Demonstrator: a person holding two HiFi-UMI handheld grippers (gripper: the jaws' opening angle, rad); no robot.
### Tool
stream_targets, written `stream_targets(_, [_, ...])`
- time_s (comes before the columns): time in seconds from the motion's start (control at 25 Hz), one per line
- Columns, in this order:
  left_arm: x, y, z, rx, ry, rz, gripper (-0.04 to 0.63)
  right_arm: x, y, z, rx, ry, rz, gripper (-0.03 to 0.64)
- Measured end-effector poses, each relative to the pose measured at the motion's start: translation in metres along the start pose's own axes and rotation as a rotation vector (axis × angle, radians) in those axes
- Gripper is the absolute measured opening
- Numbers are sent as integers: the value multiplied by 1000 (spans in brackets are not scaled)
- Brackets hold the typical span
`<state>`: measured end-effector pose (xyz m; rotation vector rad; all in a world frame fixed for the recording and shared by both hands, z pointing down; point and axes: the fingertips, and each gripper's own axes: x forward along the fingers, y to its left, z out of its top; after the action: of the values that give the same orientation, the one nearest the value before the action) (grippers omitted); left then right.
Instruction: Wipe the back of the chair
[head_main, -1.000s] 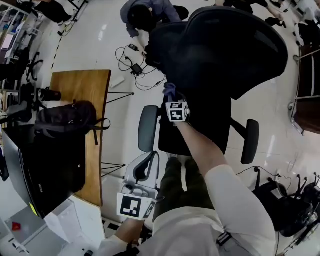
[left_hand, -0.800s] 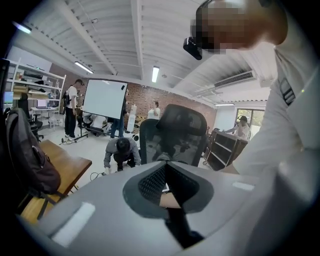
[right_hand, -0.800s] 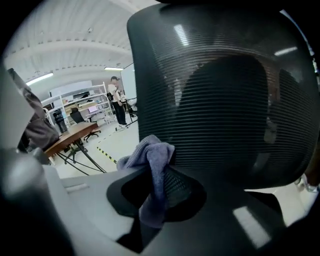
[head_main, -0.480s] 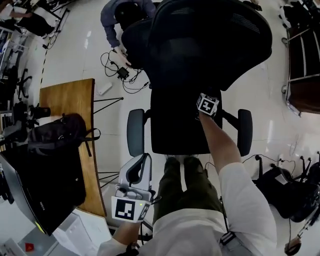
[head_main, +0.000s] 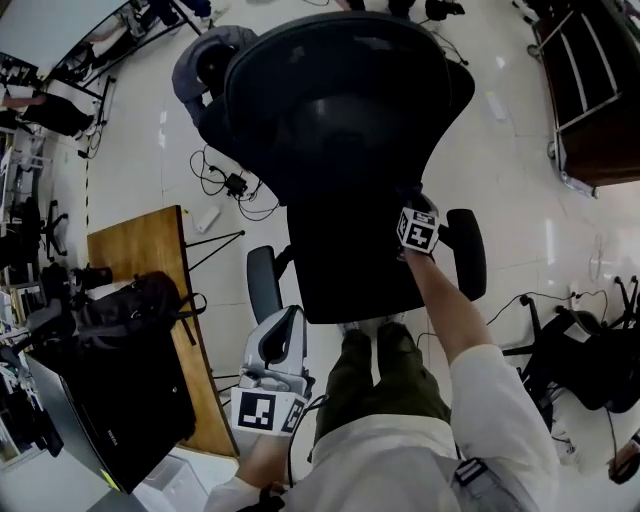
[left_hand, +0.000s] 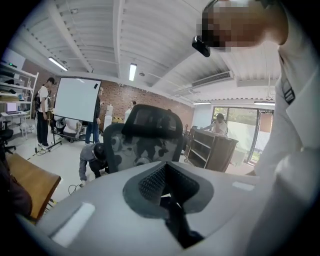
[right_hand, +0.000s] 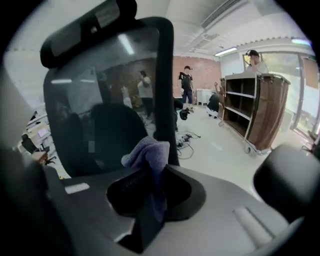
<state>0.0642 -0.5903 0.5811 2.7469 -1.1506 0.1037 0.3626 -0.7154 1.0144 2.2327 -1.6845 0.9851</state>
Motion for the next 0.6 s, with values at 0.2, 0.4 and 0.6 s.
stream_targets(0.2, [-87, -29, 37, 11, -31, 41, 52, -252, 102, 76, -83, -288, 204, 49])
stream_targets(0.4, [-230, -60, 20, 112, -284, 67, 52, -537, 173, 94, -188, -707, 333, 51])
stream_targets(0.6, [-331, -83, 19, 164, -390, 48, 52, -734, 229, 53, -307, -964, 394, 52])
